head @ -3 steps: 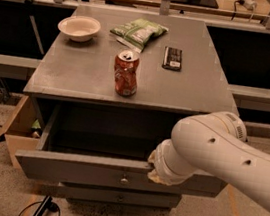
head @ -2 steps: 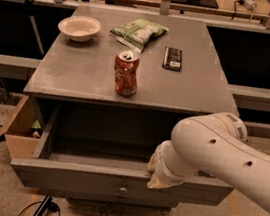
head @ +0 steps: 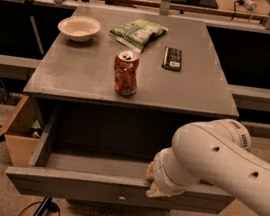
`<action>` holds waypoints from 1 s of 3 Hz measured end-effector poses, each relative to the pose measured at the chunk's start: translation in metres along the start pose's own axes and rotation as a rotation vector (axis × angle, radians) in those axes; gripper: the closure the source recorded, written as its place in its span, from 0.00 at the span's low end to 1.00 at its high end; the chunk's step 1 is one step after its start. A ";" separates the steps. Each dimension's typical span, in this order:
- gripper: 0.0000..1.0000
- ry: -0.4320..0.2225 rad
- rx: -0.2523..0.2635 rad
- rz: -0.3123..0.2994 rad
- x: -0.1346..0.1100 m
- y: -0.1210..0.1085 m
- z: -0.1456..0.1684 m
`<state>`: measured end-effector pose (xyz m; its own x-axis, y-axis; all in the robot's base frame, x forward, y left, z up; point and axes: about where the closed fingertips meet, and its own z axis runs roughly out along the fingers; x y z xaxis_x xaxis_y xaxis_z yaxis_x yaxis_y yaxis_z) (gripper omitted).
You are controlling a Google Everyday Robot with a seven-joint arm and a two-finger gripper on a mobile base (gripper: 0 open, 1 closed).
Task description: Open top drawer
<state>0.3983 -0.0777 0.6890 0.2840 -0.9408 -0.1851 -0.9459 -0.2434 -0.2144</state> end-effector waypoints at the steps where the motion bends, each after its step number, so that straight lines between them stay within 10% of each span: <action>1: 1.00 0.003 0.005 -0.017 -0.001 -0.005 -0.008; 3: 1.00 0.020 0.021 -0.020 0.003 -0.012 -0.027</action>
Offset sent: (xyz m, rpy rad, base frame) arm 0.0368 -0.0257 0.1321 -0.0560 -0.0999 0.0682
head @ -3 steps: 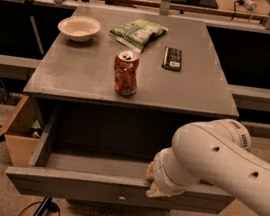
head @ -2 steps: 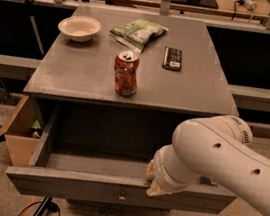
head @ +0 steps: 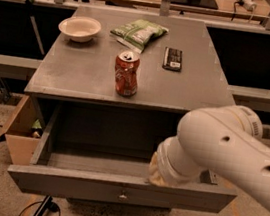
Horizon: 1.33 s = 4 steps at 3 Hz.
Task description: Open top drawer
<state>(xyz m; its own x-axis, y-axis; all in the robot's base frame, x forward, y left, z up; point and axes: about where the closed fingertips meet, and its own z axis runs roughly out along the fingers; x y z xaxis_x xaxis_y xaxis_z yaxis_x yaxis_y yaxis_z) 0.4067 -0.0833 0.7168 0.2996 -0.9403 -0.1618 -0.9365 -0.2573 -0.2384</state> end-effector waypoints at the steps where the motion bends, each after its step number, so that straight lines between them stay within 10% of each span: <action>1: 1.00 0.023 0.048 -0.007 0.016 -0.019 -0.040; 4: 1.00 0.094 0.196 0.033 0.101 -0.078 -0.110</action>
Offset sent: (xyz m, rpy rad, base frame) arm 0.0674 -0.0867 0.1532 -0.0412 -0.2196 -0.0499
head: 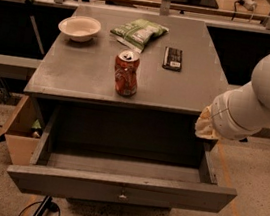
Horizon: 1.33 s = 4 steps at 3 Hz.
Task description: Open top drawer
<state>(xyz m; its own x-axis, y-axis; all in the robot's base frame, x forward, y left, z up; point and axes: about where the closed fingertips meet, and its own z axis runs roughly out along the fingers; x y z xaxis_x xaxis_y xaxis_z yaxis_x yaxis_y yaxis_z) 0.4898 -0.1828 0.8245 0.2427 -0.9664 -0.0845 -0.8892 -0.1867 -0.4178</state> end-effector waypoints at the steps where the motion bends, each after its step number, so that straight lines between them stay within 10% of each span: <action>1: 1.00 -0.021 -0.029 0.039 0.019 0.002 0.042; 4: 1.00 -0.062 -0.107 0.077 0.009 0.037 0.115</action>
Offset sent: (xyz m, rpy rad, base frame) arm 0.0393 -0.0111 -0.1064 0.0575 0.1153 -0.0373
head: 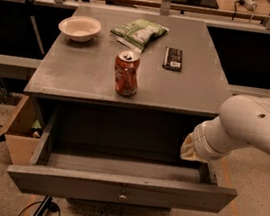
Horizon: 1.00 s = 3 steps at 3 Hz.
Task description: Open top drawer
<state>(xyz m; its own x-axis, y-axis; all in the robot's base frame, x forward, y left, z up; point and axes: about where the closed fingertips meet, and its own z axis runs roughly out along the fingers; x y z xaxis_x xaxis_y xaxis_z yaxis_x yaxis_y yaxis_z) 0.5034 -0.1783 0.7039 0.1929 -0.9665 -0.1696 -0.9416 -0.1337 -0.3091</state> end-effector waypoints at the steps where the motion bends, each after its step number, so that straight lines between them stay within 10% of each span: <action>1: 1.00 -0.070 -0.046 0.003 -0.017 0.040 0.036; 3: 1.00 -0.092 -0.084 -0.016 -0.030 0.074 0.044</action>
Offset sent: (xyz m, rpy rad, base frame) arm -0.1019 0.0387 -0.0800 0.0792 0.1351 0.0926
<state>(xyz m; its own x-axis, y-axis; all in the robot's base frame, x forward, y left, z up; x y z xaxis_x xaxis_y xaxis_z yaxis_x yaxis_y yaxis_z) 0.4402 -0.1499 0.6449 0.2289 -0.9403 -0.2517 -0.9572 -0.1704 -0.2338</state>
